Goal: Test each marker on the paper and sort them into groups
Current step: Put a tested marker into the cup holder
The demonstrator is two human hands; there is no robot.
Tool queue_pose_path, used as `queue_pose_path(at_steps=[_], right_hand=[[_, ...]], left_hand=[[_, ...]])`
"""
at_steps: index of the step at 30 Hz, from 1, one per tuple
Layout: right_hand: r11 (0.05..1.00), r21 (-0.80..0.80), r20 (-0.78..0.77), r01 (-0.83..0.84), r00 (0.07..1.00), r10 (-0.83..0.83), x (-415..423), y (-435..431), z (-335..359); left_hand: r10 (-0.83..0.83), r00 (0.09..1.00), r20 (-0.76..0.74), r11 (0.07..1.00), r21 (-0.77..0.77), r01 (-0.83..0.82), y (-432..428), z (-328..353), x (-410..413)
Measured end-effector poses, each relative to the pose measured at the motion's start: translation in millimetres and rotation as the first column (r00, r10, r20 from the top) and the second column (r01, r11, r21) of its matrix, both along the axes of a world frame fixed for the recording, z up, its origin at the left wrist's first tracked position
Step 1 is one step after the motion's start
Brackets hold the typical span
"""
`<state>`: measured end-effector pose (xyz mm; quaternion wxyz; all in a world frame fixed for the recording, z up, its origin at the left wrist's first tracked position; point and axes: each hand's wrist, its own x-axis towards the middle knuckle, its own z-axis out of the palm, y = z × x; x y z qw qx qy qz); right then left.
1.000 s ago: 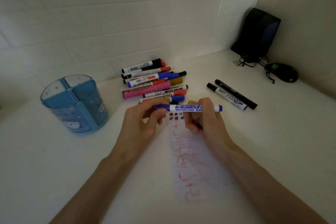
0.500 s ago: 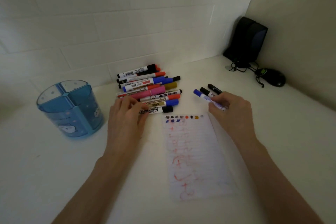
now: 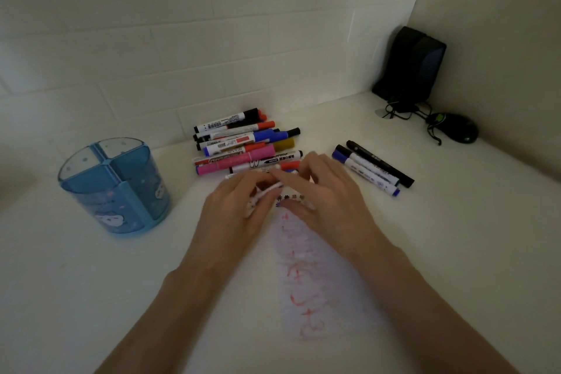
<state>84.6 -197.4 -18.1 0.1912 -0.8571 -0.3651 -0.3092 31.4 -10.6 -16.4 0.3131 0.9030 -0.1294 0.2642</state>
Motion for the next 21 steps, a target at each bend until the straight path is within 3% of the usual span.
queue_pose_path(at_steps=[2, 4, 6, 8, 9, 11, 15, 17, 19, 21], right_hand=[[1.0, 0.027, 0.099, 0.012, 0.995, -0.014, 3, 1, 1], [0.988, 0.141, 0.045, 0.059, 0.997, -0.066, 4, -1, 4], [0.905, 0.404, -0.255, 0.132, 0.966, -0.027, 2, -4, 8], [0.732, 0.653, -0.529, 0.193, 0.808, 0.259, -4, -4, 11], [0.667, 0.717, -0.56, 0.201, 0.736, 0.381, -6, -3, 13], [0.642, 0.742, -0.58, 0.192, 0.665, 0.471, -10, -2, 15], [0.696, 0.69, -0.644, 0.198, 0.607, 0.465, -13, 5, 11], [0.721, 0.668, -0.664, 0.187, 0.586, 0.464, -13, 6, 13], [0.655, 0.712, -0.639, 0.252, 0.618, 0.458, -6, -5, 19], [0.483, 0.798, -0.58, 0.36, 0.675, 0.456, 7, -29, 27]], left_hand=[[-0.093, 0.995, -0.031, 0.977, -0.197, 0.086, -3, 5, -4], [-0.135, 0.989, -0.057, 0.928, -0.359, 0.105, -3, 9, -6], [-0.147, 0.987, -0.071, 0.937, -0.329, 0.116, -1, 8, -4], [-0.151, 0.982, -0.112, 0.967, -0.222, 0.123, -2, 4, 1], [-0.153, 0.981, -0.122, 0.975, -0.179, 0.13, -3, 2, 2], [-0.152, 0.981, -0.118, 0.985, -0.101, 0.141, -3, -3, 3], [-0.171, 0.978, -0.12, 0.984, 0.036, 0.176, -3, -11, 2], [-0.205, 0.961, -0.188, 0.976, 0.032, 0.215, -4, -13, 0], [-0.238, 0.94, -0.245, 0.97, -0.015, 0.241, 1, -15, -1], [-0.218, 0.944, -0.248, 0.976, -0.034, 0.217, 10, -16, -2]])
